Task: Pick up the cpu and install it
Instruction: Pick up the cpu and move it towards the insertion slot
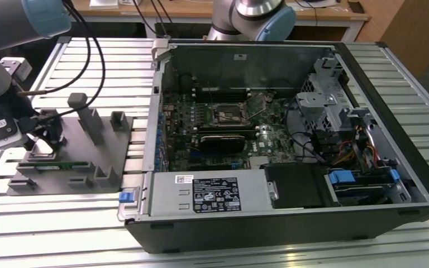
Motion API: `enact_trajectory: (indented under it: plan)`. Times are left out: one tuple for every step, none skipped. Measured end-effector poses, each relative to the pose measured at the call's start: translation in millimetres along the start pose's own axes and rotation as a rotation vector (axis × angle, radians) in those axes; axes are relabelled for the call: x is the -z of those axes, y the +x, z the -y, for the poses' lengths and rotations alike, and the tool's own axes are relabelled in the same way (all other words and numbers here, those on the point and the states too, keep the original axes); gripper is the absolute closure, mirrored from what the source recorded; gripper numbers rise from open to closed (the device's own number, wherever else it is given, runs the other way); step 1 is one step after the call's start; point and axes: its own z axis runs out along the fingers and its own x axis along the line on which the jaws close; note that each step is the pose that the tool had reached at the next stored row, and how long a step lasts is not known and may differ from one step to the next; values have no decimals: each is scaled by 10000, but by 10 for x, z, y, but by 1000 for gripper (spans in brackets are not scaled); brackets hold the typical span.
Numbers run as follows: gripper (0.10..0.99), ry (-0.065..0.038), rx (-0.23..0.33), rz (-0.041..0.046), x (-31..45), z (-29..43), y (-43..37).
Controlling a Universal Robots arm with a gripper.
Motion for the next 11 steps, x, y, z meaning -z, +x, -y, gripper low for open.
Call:
enact_trajectory:
  plan:
    - [486, -1, 18, 5, 0, 0, 4]
    - [486, -1, 34, 7, 0, 1, 6]
    - [486, -1, 47, 9, -1, 1, 8]
    - [486, -2, 60, 10, -3, 1, 9]
    - [486, -2, 69, 9, -6, 1, 10]
    - [502, -1, 75, 9, -9, 1, 11]
    - [502, 1, 81, 5, -9, 1, 11]
    - [561, 1, 86, 4, -9, 1, 11]
    - [561, 1, 92, 3, -10, 2, 11]
    - [561, 0, 96, 4, -10, 1, 11]
    - [561, -1, 100, 5, -11, 1, 11]
